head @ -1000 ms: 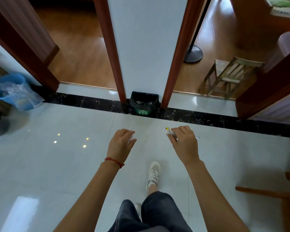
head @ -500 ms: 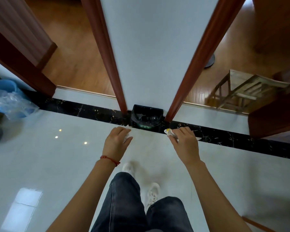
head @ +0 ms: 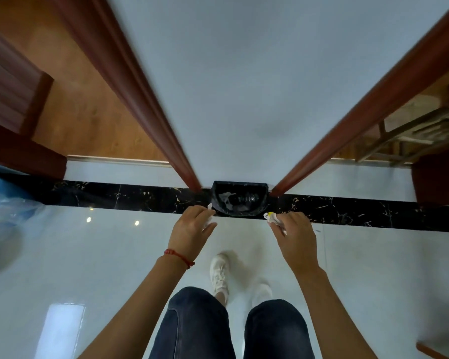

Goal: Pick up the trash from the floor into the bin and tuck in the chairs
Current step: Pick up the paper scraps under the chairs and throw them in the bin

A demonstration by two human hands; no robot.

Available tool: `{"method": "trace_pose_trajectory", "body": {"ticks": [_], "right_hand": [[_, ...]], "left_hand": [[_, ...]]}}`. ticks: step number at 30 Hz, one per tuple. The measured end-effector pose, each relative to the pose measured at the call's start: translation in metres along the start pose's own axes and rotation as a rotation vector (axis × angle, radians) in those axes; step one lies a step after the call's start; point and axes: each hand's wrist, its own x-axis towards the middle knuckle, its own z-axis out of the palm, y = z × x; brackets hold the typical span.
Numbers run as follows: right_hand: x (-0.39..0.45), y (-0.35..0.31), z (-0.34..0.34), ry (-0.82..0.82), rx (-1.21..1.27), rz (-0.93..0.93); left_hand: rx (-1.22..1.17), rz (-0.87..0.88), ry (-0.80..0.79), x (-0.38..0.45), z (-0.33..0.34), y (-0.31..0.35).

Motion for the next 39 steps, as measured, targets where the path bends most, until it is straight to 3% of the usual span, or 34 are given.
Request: {"method": "trace_pose_trajectory", "body": {"ticks": [11, 22, 27, 33, 39], "right_hand": [[0.057, 0.089, 0.139, -0.056, -0.053, -0.048], [0.062, 0.188, 0.278, -0.073, -0.034, -0.127], [0.061, 0.215, 0.307, -0.06, -0.019, -0.12], [0.051, 0.237, 0.323, -0.099, -0.034, -0.099], [0.049, 0.25, 0.333, -0.122, -0.042, -0.112]], "left_hand": [[-0.011, -0.008, -0.02, 0.051, 0.136, -0.095], [-0.029, -0.067, -0.046, 0.077, 0.283, -0.155], [-0.047, -0.063, -0.012, 0.089, 0.334, -0.171], [-0.033, -0.084, -0.079, 0.107, 0.382, -0.188], [0.132, -0.228, -0.299, 0.113, 0.389, -0.197]]}}
